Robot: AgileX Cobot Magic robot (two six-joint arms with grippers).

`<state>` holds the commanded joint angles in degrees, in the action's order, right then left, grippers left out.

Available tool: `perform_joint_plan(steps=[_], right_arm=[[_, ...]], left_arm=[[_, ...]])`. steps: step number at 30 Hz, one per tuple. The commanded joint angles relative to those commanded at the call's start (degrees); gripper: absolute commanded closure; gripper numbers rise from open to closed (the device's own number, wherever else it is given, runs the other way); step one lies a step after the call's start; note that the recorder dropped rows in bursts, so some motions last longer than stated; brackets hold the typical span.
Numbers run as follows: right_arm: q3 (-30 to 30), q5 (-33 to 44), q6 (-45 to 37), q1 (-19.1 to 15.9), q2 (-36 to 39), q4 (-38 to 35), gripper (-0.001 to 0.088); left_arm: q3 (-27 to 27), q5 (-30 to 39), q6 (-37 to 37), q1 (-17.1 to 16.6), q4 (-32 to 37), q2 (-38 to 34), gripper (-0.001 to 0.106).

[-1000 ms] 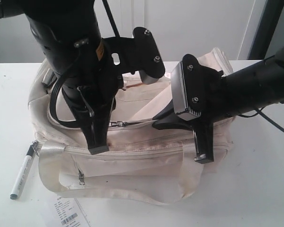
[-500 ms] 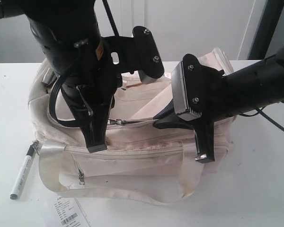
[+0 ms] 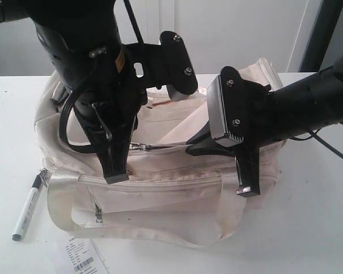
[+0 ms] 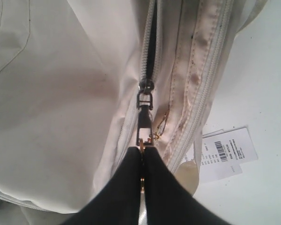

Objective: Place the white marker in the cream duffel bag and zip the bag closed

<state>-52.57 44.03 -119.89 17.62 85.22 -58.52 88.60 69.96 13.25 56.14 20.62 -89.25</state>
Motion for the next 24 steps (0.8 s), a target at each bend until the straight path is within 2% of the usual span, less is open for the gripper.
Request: perform_joint_plan(steps=[24], right_arm=[[0.0,-0.4,1.0,0.0,0.0,0.1,0.0868]], left_arm=[[0.0,0.0,0.4,-0.1,1.2,0.0,0.105]])
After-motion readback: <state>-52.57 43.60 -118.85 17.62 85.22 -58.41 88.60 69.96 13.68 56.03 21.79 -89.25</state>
